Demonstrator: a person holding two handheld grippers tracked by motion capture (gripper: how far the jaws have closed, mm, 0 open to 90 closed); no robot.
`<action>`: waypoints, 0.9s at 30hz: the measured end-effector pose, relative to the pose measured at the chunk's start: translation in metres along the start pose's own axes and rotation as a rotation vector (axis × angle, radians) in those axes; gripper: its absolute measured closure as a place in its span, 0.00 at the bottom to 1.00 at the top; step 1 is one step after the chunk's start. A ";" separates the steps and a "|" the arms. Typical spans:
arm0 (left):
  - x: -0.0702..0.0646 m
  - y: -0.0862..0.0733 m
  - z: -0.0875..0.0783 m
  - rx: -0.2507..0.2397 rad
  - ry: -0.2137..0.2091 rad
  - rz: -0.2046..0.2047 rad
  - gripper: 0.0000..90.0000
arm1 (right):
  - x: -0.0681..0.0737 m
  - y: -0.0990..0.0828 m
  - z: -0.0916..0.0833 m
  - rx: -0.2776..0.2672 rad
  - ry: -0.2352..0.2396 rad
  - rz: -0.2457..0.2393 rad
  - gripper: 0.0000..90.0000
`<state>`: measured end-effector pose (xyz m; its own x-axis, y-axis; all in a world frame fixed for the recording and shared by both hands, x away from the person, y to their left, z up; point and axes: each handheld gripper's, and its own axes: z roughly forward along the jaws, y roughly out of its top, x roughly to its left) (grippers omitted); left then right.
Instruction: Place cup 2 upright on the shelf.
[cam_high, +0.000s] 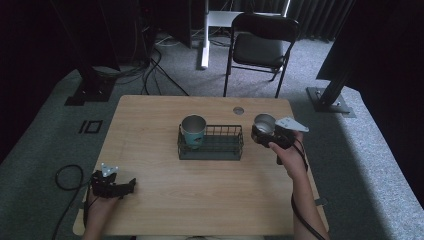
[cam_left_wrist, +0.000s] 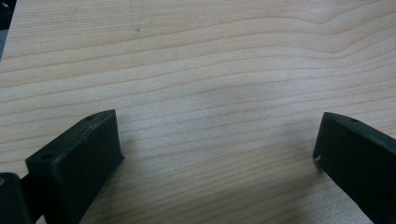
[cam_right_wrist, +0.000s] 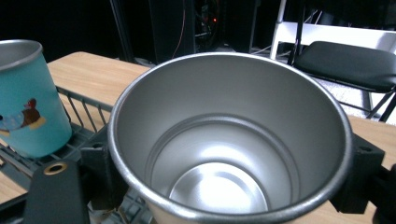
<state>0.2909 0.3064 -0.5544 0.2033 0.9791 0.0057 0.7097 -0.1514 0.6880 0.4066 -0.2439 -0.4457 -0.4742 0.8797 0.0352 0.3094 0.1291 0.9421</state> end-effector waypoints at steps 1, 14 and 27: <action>0.000 0.000 0.000 0.000 0.000 0.000 0.02 | 0.001 0.002 0.000 -0.003 0.006 -0.002 0.20; 0.000 0.000 0.000 0.000 0.000 0.000 0.02 | 0.020 0.023 0.009 -0.022 0.073 -0.042 0.20; 0.000 0.000 0.000 0.000 0.000 0.000 0.02 | 0.041 0.036 0.022 -0.019 0.154 -0.074 0.20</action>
<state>0.2909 0.3064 -0.5544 0.2034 0.9791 0.0056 0.7099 -0.1514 0.6879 0.4168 -0.1930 -0.4181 -0.6161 0.7876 0.0151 0.2544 0.1807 0.9501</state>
